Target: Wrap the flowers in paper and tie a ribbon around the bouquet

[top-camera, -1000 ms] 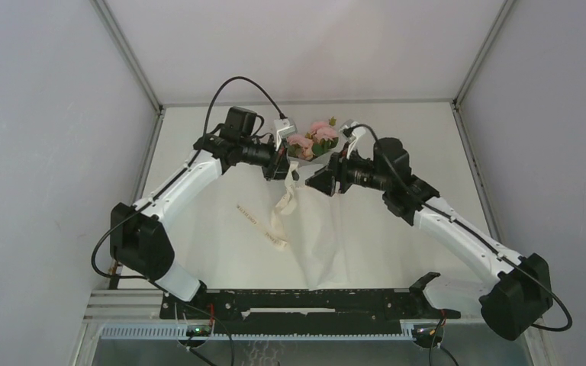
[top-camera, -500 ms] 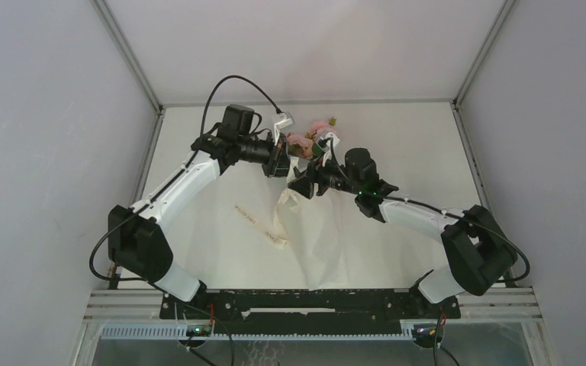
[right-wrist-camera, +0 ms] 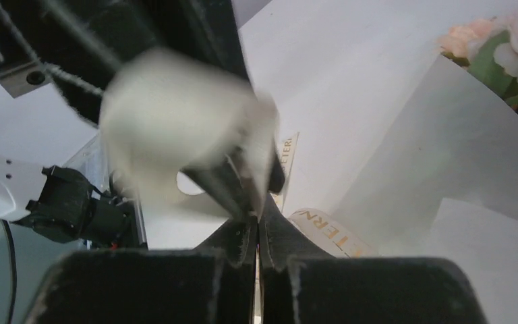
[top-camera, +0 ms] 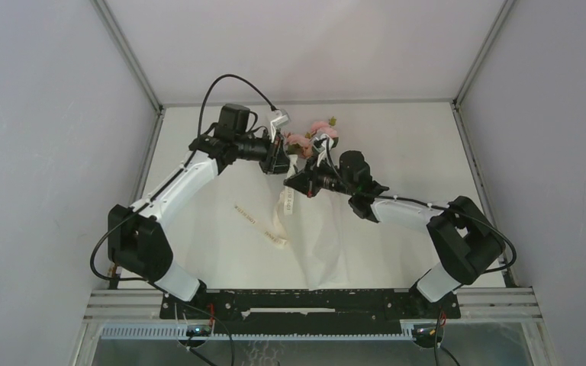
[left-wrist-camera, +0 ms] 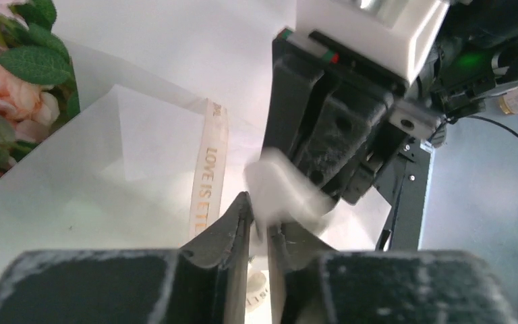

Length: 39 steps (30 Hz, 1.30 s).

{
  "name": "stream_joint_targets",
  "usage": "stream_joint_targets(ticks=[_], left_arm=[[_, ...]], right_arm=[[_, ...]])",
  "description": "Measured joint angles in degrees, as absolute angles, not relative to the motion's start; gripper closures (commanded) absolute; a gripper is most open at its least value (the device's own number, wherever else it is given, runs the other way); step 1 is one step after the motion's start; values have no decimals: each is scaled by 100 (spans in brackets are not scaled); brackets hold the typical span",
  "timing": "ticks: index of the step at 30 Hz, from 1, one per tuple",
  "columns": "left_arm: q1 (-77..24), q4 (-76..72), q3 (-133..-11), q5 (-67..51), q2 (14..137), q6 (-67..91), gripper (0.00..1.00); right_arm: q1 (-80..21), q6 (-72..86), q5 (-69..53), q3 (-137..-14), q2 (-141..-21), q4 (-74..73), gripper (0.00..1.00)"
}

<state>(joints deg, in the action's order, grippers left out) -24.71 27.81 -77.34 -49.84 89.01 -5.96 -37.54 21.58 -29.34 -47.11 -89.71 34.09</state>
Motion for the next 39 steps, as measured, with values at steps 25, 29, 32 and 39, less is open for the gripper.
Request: stream_joint_targets(ticks=[25,29,32,39], left_arm=[[-4165,4333,-5959,-2014,9052,-4416,16],[-4508,4117,-5859,-1743,9338,-4508,22],[-4678,4056,-5806,-1559,9546,-4508,29],[-4764,3977,-5804,-1264,9701,-4466,99]], right_arm=[[-3218,2766,-3009,-4705,-9102,2945,100],[-3179,2812,-3037,-4705,-9135,2919,100],[-3155,2871,-3068,-4705,-9150,2895,100],[-3081,2934,-3118,-4705,-9153,2888,100]])
